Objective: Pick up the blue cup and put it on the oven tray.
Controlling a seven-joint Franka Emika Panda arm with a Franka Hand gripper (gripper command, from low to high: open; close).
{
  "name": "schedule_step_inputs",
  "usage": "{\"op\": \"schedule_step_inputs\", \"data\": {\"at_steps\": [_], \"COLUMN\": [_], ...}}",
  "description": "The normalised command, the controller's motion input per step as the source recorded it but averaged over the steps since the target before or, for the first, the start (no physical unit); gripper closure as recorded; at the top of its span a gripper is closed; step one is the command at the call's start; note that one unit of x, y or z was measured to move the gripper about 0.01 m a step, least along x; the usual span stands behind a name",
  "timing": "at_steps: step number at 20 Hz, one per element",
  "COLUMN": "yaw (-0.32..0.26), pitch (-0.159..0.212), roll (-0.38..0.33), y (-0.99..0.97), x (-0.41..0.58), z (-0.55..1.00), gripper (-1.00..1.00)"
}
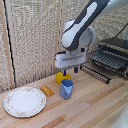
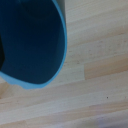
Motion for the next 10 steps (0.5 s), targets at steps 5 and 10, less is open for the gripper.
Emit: {"op": "schedule_step_inputs", "data": {"at_steps": [5, 10], "yaw": [0.057, 0.113], "pitch": [0.029, -0.05], "roll": [-0.032, -0.042], "y": [0.04, -0.05], "x": [-0.218, 0.063], "z": [-0.34, -0.35], "gripper": [-1.0, -1.0]}}
